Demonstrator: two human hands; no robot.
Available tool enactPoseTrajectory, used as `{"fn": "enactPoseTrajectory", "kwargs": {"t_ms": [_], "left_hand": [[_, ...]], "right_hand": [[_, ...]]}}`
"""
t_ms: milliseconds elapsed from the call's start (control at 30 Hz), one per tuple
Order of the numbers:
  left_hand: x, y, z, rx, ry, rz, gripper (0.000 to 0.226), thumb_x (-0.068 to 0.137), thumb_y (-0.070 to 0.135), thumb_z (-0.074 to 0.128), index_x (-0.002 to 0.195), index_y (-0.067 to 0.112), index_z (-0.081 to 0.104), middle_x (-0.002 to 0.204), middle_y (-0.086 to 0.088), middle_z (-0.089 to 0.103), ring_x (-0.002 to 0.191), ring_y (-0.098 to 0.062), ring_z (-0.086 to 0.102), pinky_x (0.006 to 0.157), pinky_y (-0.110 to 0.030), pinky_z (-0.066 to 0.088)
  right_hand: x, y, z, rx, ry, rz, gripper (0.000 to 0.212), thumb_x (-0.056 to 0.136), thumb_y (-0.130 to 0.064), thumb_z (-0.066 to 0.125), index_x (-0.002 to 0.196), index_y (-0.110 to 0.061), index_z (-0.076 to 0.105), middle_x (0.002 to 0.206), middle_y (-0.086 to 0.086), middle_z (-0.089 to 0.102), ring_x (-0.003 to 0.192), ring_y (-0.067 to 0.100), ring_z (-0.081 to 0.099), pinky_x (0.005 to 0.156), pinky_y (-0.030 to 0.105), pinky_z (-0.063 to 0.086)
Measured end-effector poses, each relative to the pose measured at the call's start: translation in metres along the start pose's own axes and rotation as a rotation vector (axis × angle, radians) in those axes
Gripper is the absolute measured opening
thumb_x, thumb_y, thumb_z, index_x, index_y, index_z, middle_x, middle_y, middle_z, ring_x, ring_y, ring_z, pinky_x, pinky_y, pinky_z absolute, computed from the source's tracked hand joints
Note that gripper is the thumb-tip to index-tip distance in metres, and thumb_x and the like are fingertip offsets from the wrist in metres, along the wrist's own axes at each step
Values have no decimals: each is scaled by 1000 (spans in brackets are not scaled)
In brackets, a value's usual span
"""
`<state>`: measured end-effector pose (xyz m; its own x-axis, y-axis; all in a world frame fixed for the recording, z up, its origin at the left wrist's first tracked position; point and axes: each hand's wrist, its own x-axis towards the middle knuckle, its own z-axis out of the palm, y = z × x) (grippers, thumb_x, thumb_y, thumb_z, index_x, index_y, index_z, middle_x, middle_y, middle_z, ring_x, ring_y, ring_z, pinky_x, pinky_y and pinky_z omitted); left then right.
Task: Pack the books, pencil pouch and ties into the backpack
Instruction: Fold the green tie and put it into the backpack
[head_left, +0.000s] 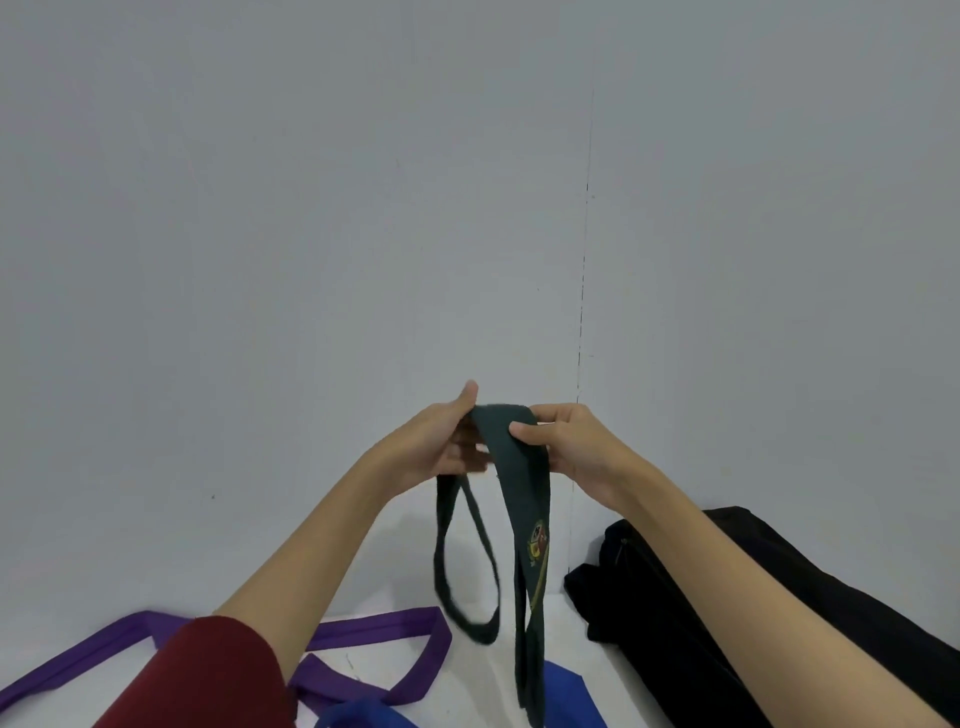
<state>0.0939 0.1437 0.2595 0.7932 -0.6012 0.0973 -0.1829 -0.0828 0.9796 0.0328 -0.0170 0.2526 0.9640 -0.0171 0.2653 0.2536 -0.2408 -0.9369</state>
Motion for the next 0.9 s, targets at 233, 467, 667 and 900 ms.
{"fn": "enactPoseTrajectory", "kwargs": {"t_ms": [233, 467, 667, 900], "left_hand": [[-2, -26, -16, 266, 132, 134, 35, 91, 50, 50, 96, 16, 58, 102, -3, 62, 93, -12, 63, 77, -27, 54], [5, -20, 6, -22, -130, 273, 56, 73, 3, 59, 127, 18, 51, 118, 0, 64, 110, -17, 61, 89, -27, 50], [13, -22, 28, 96, 47, 289, 20, 99, 14, 45, 105, 17, 64, 105, -2, 70, 99, -17, 66, 88, -28, 52], [17, -21, 36, 274, 450, 477, 31, 96, 3, 42, 106, 17, 68, 94, 7, 68, 92, -14, 62, 81, -28, 51]], "right_hand": [[3, -16, -1, -64, 15, -12, 23, 94, -14, 55, 110, -2, 66, 99, 7, 69, 89, 19, 61, 85, 33, 49], [1, -22, -7, -31, -17, -35, 22, 94, -16, 55, 107, -3, 67, 99, 9, 68, 91, 21, 60, 85, 38, 50], [-4, -27, -19, 4, -51, -8, 16, 93, -13, 55, 96, -6, 70, 89, 4, 67, 80, 17, 59, 74, 28, 48], [-8, -18, -19, -54, 22, 63, 14, 91, -12, 58, 78, -12, 65, 71, -2, 63, 69, 13, 56, 65, 25, 45]]}}
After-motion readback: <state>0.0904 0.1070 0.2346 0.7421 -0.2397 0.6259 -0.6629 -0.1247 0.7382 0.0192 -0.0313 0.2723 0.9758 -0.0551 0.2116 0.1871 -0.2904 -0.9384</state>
